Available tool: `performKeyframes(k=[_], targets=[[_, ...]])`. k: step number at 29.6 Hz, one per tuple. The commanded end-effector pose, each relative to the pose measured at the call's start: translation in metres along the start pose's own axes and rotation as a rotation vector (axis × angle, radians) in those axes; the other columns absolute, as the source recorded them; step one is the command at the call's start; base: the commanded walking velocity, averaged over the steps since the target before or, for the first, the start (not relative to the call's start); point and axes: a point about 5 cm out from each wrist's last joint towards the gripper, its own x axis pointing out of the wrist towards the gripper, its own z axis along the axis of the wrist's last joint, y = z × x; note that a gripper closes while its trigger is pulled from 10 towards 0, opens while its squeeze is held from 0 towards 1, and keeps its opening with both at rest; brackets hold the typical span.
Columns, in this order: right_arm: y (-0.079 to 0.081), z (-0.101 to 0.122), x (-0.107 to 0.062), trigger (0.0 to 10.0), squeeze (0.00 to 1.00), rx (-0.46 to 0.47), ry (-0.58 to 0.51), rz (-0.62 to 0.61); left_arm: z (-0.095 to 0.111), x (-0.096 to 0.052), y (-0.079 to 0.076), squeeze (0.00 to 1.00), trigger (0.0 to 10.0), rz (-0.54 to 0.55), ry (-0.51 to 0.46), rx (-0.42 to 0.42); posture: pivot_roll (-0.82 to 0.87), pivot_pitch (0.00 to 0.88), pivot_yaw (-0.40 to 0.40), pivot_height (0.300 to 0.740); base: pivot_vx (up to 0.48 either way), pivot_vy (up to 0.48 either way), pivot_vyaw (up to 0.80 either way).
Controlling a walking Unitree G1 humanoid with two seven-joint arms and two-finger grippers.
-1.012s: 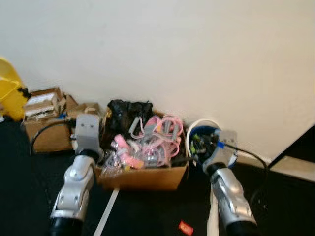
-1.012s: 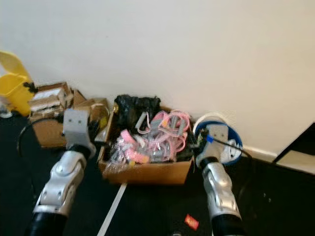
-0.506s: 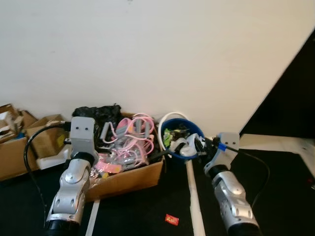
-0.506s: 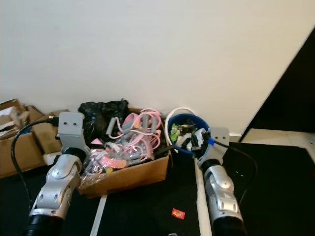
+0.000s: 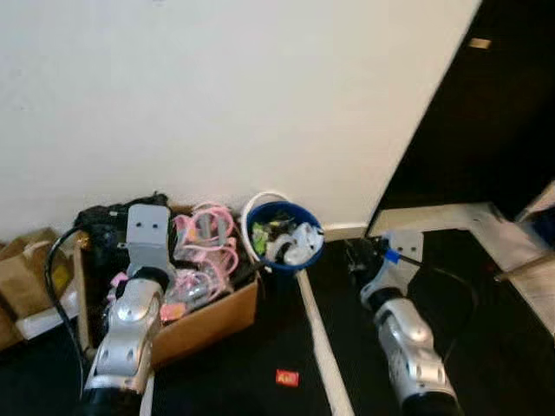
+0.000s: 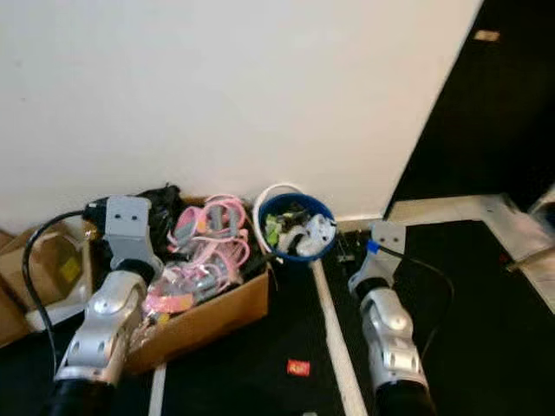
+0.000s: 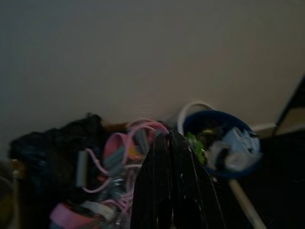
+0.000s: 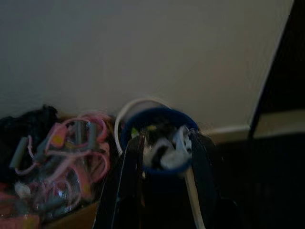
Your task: Picking trash to rubbish bin
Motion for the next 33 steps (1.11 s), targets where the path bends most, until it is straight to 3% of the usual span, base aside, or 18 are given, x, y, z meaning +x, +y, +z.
performKeyframes(k=[1,33], targets=[[-0.0012,-0.0038,-0.0027,10.0,0.0,-0.005,0.022,-0.004,-0.0049,-0.0025,-0.0009,0.0,10.0,0.002,0.021,0.004,0.04,0.132,0.005,0.74,0.0,0.0,-0.65],[-0.0033,-0.0017,-0.0024,10.0,0.0,-0.019,0.03,0.011,-0.0065,-0.0044,-0.0056,0.0,10.0,-0.011,0.023,-0.013,0.03,0.134,-0.01,0.74,0.0,0.0,-0.65]])
